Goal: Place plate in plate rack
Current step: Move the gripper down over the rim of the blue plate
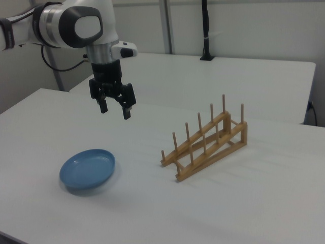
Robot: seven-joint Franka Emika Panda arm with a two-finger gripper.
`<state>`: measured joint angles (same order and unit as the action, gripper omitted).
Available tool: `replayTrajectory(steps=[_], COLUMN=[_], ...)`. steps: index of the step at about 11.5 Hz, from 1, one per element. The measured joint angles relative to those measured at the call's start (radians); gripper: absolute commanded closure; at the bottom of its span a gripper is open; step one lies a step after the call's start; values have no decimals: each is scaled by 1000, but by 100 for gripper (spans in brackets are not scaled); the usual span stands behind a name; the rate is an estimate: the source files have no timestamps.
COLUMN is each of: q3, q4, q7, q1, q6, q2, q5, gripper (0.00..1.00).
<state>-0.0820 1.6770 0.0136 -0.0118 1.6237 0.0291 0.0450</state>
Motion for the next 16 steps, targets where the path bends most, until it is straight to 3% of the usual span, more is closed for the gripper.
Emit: replayTrajectory(steps=[12,16], q3=[0,0], q4=[0,3], q7=[2,126], q1=[0,0], q6=[0,0], q2=[0,18], q5=[0,0], gripper=[0,0])
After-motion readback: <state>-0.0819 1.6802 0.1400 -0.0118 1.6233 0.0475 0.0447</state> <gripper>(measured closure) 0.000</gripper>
